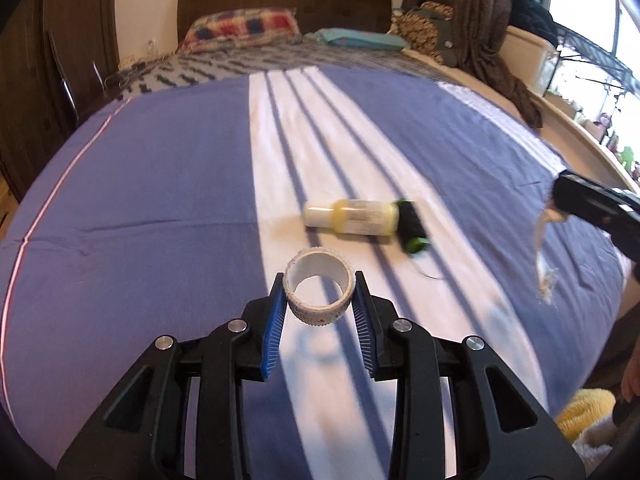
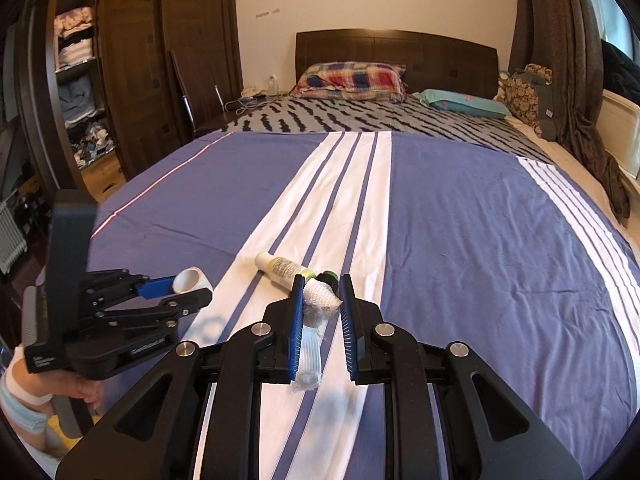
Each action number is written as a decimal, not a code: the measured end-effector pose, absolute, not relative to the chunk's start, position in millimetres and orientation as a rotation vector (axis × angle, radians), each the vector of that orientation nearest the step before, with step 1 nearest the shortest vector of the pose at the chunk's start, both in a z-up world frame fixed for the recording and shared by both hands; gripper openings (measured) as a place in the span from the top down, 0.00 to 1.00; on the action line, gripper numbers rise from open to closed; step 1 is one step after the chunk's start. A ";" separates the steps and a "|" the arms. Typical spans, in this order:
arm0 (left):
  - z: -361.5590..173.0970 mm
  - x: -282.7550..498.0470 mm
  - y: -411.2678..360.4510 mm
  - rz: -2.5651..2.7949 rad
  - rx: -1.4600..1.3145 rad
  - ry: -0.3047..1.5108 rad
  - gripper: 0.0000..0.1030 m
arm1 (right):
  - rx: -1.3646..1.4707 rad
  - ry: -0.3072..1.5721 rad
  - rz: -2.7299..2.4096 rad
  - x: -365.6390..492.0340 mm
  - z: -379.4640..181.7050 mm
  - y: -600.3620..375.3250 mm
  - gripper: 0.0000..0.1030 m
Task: Collect trash
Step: 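Lower the tape roll and tissue into the black bin and open both tools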
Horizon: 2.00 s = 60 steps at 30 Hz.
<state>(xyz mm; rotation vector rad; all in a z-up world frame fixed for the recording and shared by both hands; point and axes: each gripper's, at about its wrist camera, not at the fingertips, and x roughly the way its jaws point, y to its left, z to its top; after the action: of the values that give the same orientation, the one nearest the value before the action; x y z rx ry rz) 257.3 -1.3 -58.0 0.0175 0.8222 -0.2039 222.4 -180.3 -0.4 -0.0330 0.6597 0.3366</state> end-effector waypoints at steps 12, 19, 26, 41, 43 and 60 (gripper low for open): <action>-23.8 165.2 -23.7 -0.256 0.023 0.753 0.70 | -0.038 0.613 0.330 141.9 23.1 -190.8 0.82; -20.9 115.5 -28.3 -0.277 0.022 0.735 0.70 | -0.031 0.606 0.342 101.5 22.7 -195.1 0.82; -27.6 70.5 -32.0 -0.294 0.019 0.731 0.70 | -0.016 0.613 0.351 65.3 14.5 -200.8 0.82; -72.2 -4.6 -39.4 -0.327 0.001 0.795 0.70 | 0.037 0.693 0.345 2.5 -33.0 -223.0 0.82; -83.1 -8.7 -37.9 -0.321 -0.001 0.820 0.70 | 0.044 0.721 0.349 -2.5 -45.7 -222.5 0.82; -212.2 -13.1 -41.4 -0.301 -0.015 1.108 0.70 | 0.032 1.015 0.330 -8.8 -167.8 -204.6 0.82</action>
<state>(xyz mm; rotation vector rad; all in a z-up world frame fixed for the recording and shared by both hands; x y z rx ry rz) -13.1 -41.3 -212.2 -0.0151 1.1081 -0.3010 -8.8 -204.6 -167.8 0.0316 1.0149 0.3303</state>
